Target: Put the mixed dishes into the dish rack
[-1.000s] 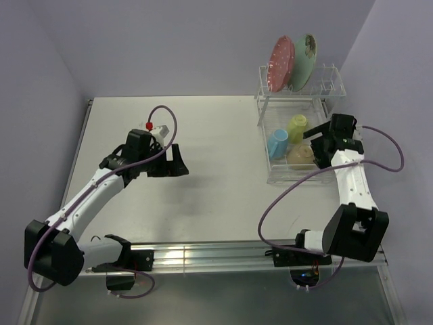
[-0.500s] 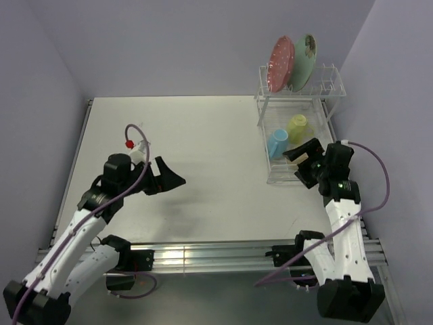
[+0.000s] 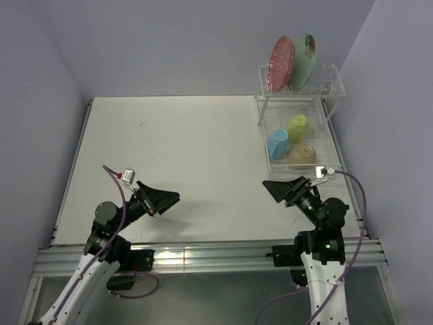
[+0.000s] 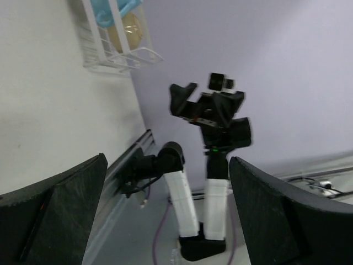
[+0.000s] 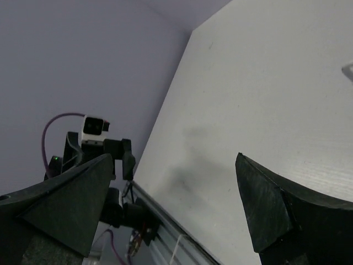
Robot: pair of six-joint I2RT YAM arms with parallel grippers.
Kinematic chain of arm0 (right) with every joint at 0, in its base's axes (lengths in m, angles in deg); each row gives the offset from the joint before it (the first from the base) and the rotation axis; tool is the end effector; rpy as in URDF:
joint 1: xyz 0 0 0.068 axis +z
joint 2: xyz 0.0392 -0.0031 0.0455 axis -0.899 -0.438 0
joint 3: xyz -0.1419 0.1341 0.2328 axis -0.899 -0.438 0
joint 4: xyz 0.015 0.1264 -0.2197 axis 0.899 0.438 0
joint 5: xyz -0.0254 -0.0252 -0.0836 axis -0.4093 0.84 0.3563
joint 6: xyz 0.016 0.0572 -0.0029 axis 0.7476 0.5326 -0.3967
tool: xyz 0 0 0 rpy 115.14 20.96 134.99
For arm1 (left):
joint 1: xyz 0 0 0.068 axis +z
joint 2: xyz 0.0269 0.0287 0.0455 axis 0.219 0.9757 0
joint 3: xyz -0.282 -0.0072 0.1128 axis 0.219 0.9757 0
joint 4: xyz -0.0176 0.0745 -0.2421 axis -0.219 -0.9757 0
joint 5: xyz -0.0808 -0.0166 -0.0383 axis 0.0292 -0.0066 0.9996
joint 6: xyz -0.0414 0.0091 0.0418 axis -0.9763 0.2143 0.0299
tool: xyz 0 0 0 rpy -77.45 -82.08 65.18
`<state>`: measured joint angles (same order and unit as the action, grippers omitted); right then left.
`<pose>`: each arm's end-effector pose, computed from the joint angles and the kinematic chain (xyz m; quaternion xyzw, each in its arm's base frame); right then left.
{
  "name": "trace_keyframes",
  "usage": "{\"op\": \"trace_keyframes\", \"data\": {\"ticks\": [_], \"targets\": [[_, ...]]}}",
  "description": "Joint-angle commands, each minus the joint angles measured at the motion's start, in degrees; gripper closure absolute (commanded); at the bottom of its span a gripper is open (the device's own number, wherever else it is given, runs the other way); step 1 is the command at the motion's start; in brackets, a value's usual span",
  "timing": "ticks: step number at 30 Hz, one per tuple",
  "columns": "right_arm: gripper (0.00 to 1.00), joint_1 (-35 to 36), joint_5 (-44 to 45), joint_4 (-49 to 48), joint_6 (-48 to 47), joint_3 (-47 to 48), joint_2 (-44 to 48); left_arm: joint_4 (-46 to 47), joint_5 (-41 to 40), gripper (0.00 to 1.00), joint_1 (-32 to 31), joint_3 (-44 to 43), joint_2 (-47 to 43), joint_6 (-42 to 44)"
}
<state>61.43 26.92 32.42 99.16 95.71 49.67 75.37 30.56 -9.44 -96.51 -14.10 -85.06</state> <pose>0.0466 0.0247 0.2489 0.1014 0.6895 0.4958 0.5182 0.0627 -0.0495 0.2184 -0.1314 0.6714 -0.6558 0.3190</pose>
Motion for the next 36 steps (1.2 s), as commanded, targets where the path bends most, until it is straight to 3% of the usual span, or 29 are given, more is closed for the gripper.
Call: {"op": "trace_keyframes", "data": {"ticks": [1,3,4,6,10,12,15,20,31,36], "targets": [[0.00,0.30,-8.09,-19.02,8.29,-7.95,6.84,26.60,3.88,0.01,0.29,6.53,-0.67,-10.99],[0.00,0.30,-10.11,-24.24,10.68,-10.69,8.96,37.45,3.63,0.01,0.20,10.85,1.69,-16.51],[0.00,0.30,-10.90,-31.05,13.99,-13.49,9.14,48.73,3.28,0.01,0.20,14.35,3.10,-18.38],[0.00,0.22,-12.84,-40.22,18.49,-16.93,8.79,60.91,2.05,0.01,0.20,17.89,8.98,-23.04],[0.00,0.39,-12.41,-68.65,34.04,-29.85,5.72,69.40,4.15,0.01,-0.06,18.52,17.68,-21.82],[0.00,0.48,-11.79,-70.41,34.87,-31.19,4.75,71.86,3.71,0.01,-0.15,18.35,20.68,-21.39],[0.00,0.74,-10.13,-65.07,31.71,-31.10,8.34,71.70,2.49,0.01,-0.15,17.38,22.71,-17.70],[0.00,0.74,-4.95,-41.18,23.45,-29.26,19.56,67.93,-4.45,0.01,-0.15,18.52,18.26,-8.32],[0.00,0.74,7.10,-10.76,-1.52,-19.59,19.34,30.88,-14.92,0.01,-0.15,17.47,-10.12,10.41],[0.00,0.74,7.02,-10.29,-2.94,-20.90,19.42,18.97,-16.77,0.01,-0.15,16.67,-17.63,14.21]]}}
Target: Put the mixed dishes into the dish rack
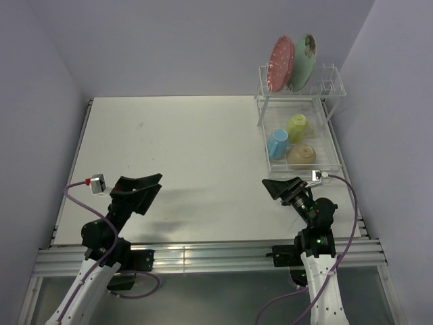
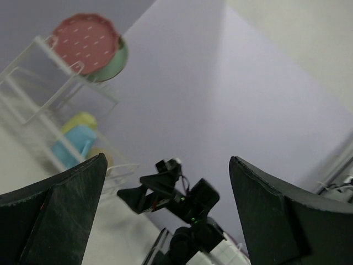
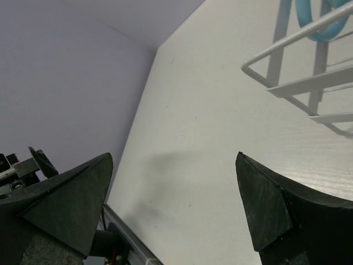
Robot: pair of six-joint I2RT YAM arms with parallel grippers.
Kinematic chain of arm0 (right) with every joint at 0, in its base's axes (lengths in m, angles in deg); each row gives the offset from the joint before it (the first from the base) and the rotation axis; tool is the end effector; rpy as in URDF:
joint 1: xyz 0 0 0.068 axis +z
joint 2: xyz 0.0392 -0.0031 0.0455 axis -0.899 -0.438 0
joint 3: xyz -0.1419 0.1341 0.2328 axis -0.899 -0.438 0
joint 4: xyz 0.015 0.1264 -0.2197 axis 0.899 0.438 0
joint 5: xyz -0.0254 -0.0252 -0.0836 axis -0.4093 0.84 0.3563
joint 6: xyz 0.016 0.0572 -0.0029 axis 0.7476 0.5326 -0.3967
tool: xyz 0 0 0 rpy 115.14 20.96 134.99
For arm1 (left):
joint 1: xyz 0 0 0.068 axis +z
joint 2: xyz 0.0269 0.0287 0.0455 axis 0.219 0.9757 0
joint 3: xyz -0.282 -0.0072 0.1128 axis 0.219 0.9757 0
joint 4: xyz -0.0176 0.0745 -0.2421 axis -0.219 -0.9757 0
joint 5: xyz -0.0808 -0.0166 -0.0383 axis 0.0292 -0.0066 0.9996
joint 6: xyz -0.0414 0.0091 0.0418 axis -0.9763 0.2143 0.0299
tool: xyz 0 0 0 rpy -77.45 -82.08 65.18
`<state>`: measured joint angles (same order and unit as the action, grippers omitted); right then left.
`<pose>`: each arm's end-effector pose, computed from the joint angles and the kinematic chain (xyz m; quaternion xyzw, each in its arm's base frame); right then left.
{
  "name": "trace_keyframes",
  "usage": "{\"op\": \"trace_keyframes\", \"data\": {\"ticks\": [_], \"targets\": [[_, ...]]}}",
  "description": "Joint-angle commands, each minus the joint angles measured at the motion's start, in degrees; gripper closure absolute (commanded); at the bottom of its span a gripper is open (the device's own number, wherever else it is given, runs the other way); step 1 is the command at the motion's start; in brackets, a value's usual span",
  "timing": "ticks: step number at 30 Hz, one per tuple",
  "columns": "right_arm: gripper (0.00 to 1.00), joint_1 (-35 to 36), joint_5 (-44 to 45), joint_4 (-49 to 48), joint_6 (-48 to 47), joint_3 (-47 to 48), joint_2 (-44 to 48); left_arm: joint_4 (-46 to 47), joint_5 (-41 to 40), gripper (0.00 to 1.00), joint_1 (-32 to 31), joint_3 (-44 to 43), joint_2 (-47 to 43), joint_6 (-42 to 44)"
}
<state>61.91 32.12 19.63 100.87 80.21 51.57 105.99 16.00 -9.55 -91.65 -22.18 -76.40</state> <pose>0.0707 0.0210 0.1842 0.1442 0.6855 0.4824 0.5260 0.0419 -0.0302 0.2534 -0.0539 0.4482 -0.6776 0.5806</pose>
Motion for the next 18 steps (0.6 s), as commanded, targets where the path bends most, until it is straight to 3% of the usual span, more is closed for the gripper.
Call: {"op": "trace_keyframes", "data": {"ticks": [1,18], "targets": [[0.00,0.26,1.99,2.93,-4.73,-5.58,17.43,-11.92,-1.77,0.01,-0.04,11.82,-9.20,5.82],[0.00,0.26,3.57,8.29,-7.80,-4.18,17.43,-10.87,-0.10,0.01,-0.04,11.82,-6.47,5.38]]}}
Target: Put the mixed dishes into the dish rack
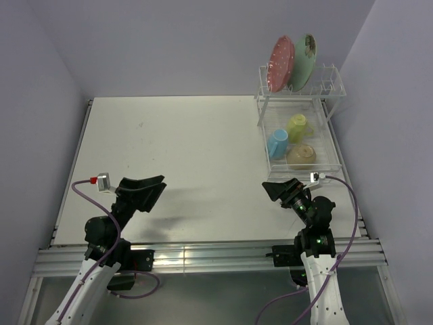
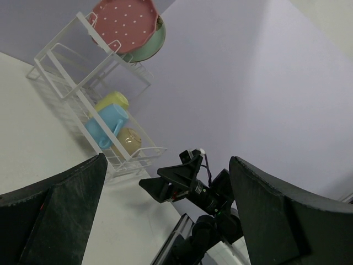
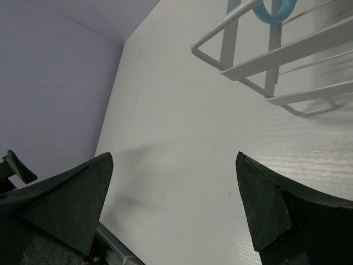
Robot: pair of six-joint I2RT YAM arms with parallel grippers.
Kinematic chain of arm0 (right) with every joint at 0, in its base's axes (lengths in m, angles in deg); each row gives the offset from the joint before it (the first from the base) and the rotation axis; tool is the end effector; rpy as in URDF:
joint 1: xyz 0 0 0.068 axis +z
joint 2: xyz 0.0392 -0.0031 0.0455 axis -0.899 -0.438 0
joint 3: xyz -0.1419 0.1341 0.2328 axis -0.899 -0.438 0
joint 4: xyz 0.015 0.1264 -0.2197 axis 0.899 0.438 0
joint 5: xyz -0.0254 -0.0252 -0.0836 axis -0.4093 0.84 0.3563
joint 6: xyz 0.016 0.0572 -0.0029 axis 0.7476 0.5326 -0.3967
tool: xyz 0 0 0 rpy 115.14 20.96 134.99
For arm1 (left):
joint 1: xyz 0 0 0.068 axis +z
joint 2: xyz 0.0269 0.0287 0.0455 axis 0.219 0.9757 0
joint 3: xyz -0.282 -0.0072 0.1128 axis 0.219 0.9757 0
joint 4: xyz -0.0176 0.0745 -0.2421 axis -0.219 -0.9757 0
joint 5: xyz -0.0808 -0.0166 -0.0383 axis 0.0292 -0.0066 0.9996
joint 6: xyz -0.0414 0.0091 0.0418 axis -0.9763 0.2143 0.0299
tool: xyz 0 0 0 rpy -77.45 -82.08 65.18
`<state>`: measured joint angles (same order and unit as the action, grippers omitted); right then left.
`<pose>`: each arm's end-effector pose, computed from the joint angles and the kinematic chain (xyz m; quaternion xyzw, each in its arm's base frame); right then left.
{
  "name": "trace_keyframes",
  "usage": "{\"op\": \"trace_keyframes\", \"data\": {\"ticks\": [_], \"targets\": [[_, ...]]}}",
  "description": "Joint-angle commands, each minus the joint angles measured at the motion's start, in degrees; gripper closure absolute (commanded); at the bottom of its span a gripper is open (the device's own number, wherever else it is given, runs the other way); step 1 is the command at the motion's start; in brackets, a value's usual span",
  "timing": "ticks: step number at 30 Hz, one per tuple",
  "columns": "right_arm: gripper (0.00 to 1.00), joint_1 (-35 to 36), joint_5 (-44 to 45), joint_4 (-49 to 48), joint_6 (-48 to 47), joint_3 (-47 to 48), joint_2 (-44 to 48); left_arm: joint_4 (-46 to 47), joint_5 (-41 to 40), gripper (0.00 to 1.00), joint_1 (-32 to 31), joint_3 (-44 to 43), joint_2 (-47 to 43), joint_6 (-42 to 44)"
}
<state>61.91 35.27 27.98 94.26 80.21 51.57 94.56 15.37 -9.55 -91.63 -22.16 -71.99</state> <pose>0.0710 0.0189 0.1679 0.1567 0.7273 0.4280 0.5131 0.0537 -0.0345 0.2338 -0.0786 0.5273 -0.6294 0.5654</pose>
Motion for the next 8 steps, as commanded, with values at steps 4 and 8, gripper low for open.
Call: {"op": "trace_keyframes", "data": {"ticks": [4,8], "targets": [[0.00,0.26,0.69,0.65,-1.82,-3.91,17.43,0.47,0.45,0.01,-0.04,11.80,-6.14,0.79],[0.00,0.26,0.69,0.47,-1.73,-3.65,17.52,0.74,0.01,0.01,-0.04,11.80,-6.14,0.44]]}}
